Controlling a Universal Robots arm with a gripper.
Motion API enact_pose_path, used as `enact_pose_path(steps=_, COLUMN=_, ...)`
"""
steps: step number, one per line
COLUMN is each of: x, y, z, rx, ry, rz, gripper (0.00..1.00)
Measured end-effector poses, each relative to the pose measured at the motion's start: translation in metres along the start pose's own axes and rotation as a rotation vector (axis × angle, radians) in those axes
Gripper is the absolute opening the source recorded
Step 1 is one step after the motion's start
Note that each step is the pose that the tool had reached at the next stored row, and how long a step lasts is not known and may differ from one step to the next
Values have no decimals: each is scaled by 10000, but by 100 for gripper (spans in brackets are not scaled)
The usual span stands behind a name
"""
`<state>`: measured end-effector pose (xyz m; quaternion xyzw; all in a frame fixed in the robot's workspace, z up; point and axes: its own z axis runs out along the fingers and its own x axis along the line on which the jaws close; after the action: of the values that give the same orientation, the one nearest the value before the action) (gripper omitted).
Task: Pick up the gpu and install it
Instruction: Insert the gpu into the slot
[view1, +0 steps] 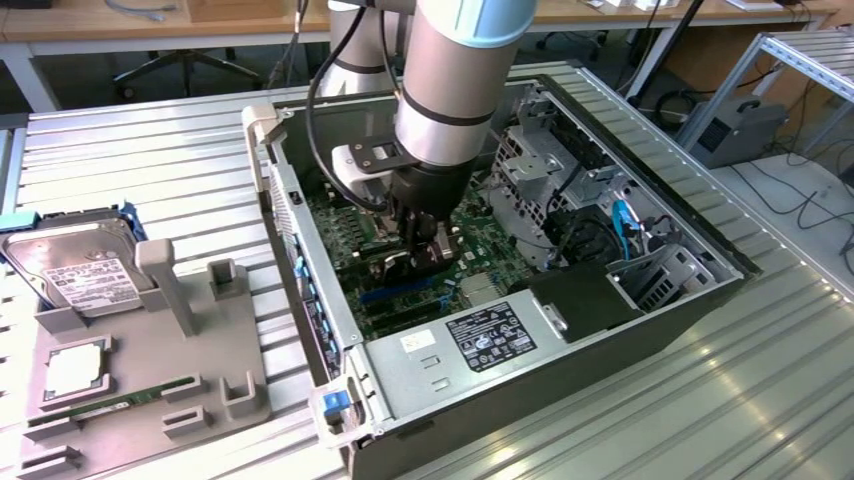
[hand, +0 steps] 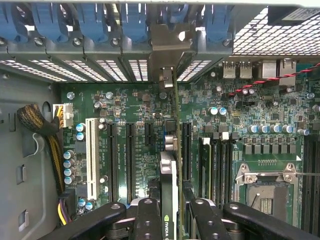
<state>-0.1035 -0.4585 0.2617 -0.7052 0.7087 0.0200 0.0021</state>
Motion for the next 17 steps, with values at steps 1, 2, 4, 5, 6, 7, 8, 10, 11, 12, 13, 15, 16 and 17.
enact_pose_path(steps=1, x=0, y=0, z=1, rx=0, ry=0, rz=-1, gripper=27)
enact_pose_path(steps=2, x=0, y=0, z=10, rx=0, ry=-2, rz=0, gripper=27)
enact_pose_path(steps=4, x=0, y=0, z=10, rx=-1, ry=1, rz=0, gripper=27)
enact_pose_path(steps=5, x=0, y=0, z=10, rx=-1, ry=1, rz=0, gripper=27)
enact_pose_path(steps=6, x=0, y=0, z=10, rx=0, ry=0, rz=0, gripper=27)
enact_pose_path(steps=7, x=0, y=0, z=10, rx=0, ry=0, rz=0, gripper=27)
enact_pose_path(steps=8, x=0, y=0, z=11, rx=0, ry=0, rz=0, gripper=27)
enact_pose_path(steps=10, x=0, y=0, z=15, rx=0, ry=-1, rz=0, gripper=27)
enact_pose_path(steps=11, x=0, y=0, z=18, rx=1, ry=-2, rz=1, gripper=27)
enact_pose_path(steps=12, x=1, y=0, z=18, rx=0, ry=0, rz=0, gripper=27)
enact_pose_path(steps=13, x=1, y=0, z=18, rx=0, ry=0, rz=0, gripper=27)
enact_pose_path(steps=15, x=1, y=0, z=18, rx=0, ry=0, rz=0, gripper=27)
enact_pose_path(steps=16, x=1, y=0, z=18, rx=0, ry=0, rz=0, gripper=27)
enact_pose_path(steps=17, x=1, y=0, z=19, rx=0, ry=0, rz=0, gripper=27)
